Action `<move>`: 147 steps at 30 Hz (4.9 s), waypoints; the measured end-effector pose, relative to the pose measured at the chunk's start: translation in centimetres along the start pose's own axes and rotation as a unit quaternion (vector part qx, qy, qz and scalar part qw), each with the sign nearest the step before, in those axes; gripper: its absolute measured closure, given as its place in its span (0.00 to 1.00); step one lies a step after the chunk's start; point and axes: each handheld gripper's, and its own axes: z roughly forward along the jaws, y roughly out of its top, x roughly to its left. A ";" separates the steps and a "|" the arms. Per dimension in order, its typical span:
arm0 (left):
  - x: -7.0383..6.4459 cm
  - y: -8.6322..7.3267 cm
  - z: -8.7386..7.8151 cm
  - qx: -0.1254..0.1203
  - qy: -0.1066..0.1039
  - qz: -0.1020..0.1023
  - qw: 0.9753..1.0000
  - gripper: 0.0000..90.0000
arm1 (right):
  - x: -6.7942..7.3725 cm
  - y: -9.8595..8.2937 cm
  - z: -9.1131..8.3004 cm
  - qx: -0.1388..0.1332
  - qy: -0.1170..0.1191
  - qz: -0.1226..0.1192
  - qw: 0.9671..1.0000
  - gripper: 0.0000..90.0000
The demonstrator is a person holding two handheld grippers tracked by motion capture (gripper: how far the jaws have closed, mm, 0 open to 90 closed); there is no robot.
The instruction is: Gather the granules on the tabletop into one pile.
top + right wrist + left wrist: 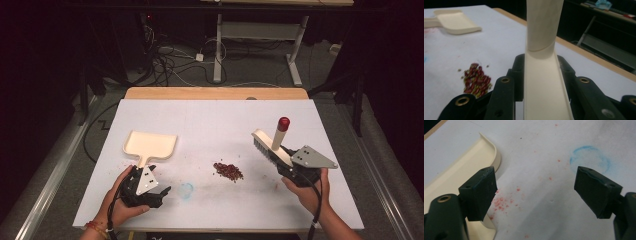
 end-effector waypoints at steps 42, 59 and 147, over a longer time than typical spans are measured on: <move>-0.8 1.0 0.7 0.002 -0.020 -0.005 1.000 0.20 | -11.2 -1.9 4.1 0.261 0.268 0.125 0.919 0.58; -0.4 0.7 0.7 0.010 -0.001 -0.007 1.000 0.20 | -11.3 -2.0 2.5 0.153 0.040 0.074 0.985 0.45; -0.9 1.2 0.5 -0.021 0.024 0.009 0.999 0.19 | 2.0 -4.2 -2.6 -0.005 -0.025 -0.054 0.998 0.20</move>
